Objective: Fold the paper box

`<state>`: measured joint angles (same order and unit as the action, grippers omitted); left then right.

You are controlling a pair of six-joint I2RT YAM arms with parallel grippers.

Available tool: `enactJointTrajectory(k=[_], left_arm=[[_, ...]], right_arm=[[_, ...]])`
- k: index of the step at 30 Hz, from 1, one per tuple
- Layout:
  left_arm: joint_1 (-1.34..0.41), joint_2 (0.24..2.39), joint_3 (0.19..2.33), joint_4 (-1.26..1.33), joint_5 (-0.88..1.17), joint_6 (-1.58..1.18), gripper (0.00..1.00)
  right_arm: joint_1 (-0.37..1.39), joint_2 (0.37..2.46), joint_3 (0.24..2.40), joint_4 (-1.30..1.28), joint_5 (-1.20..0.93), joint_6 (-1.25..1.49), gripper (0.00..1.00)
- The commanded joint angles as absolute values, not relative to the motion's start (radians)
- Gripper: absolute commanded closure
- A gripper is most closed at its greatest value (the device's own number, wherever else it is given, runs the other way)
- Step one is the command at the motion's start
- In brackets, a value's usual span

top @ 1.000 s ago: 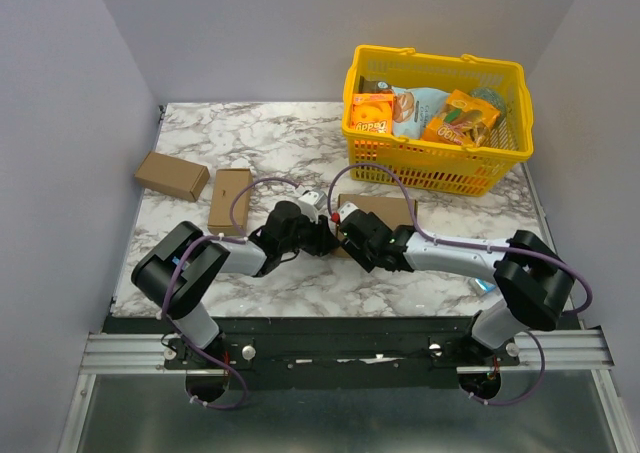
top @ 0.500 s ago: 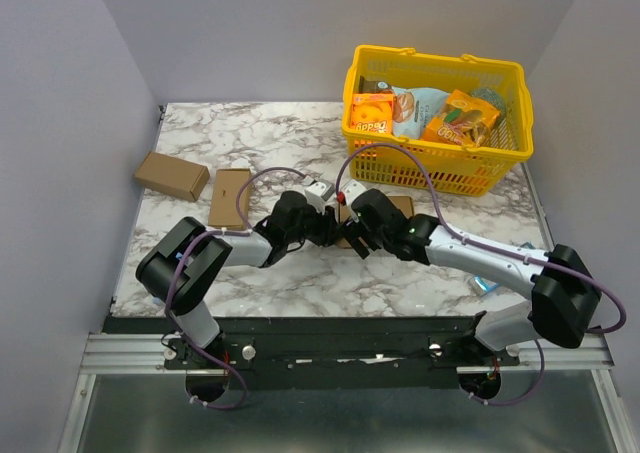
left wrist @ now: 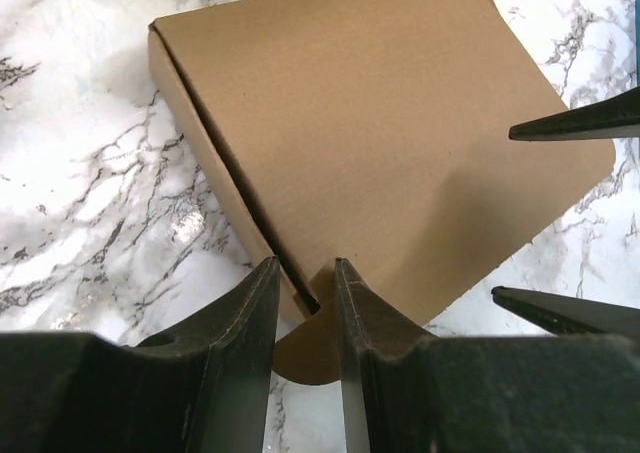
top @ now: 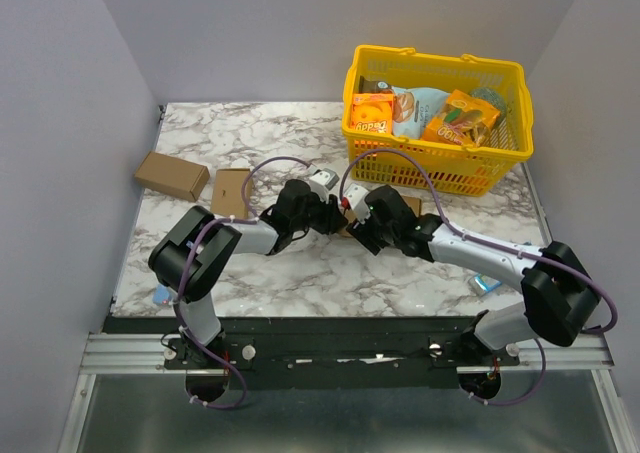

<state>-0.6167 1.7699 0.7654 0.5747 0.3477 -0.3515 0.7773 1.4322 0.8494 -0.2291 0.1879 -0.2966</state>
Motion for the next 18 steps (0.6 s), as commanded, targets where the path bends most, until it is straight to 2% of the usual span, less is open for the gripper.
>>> enactJointTrajectory(k=[1,11,15,18], left_arm=[[-0.604,1.810,0.798,0.571,0.388,-0.336,0.65],[-0.592,1.835,0.808,0.591,0.400,-0.344,0.66],[-0.592,1.841,0.816,0.594,0.406,-0.345,0.66],[-0.591,1.850,0.824,0.595,0.411,-0.347,0.67]], right_arm=[[0.769,1.471,0.844,-0.164,0.144,-0.351,0.26],[0.758,1.560,0.847,-0.160,0.232,-0.342,0.35],[0.756,1.586,0.854,-0.158,0.290,-0.336,0.35],[0.756,1.553,0.861,-0.175,0.253,-0.321,0.34]])
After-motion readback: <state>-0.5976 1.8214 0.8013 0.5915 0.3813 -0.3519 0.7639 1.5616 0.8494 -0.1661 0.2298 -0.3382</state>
